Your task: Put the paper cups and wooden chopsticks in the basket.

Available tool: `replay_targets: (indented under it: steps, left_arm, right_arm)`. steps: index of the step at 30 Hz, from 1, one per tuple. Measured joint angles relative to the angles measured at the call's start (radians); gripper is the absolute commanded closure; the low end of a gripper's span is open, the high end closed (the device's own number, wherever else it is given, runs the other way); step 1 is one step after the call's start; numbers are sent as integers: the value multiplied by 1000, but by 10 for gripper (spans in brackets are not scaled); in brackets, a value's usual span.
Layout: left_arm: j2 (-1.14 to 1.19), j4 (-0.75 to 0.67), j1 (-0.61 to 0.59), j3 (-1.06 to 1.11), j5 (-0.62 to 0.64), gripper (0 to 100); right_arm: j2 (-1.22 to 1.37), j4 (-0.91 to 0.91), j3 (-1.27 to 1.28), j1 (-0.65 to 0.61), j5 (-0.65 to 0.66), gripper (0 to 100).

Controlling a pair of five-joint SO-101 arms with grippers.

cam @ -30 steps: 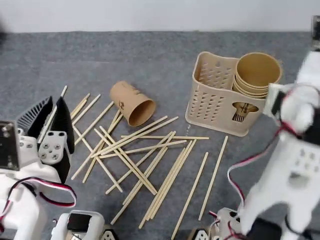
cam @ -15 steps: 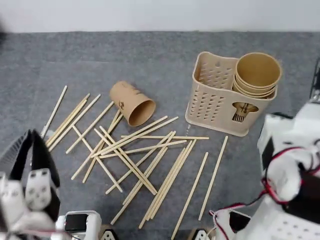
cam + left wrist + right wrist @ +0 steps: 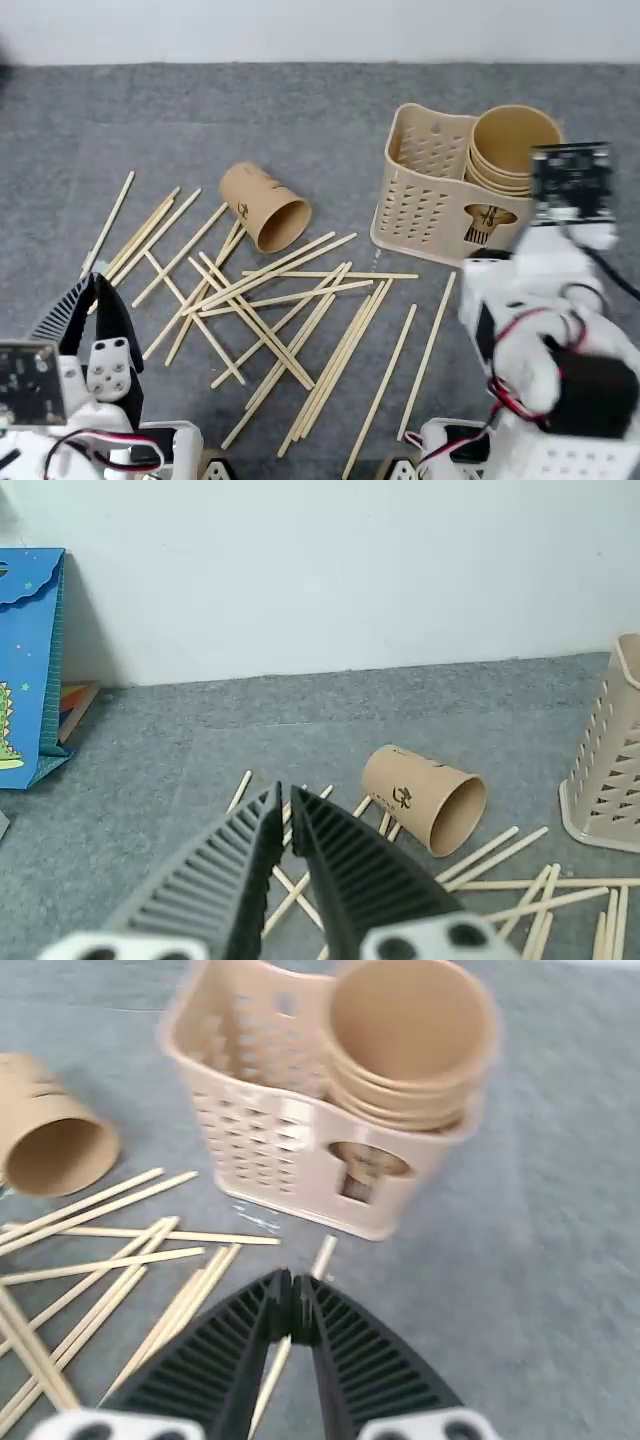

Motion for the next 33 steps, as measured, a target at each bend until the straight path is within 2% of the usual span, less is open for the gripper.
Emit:
replay_targets:
  steps: [5, 20, 25, 29, 33]
  left_arm:
    - [-66, -69, 0, 75, 0, 981]
    - [-78, -101, 0, 89, -14, 981]
    - [-78, -101, 0, 91, -78, 981]
    - [-78, -101, 0, 91, -98, 981]
    - [-78, -101, 0, 91, -101, 981]
  right_arm:
    - [9, 0, 49, -78, 0, 987]
    - [9, 0, 192, -94, 0, 987]
    - [9, -41, 239, -186, 0, 987]
    - [9, -150, 298, -295, 0, 979]
    - [11, -276, 376, -368, 60, 878]
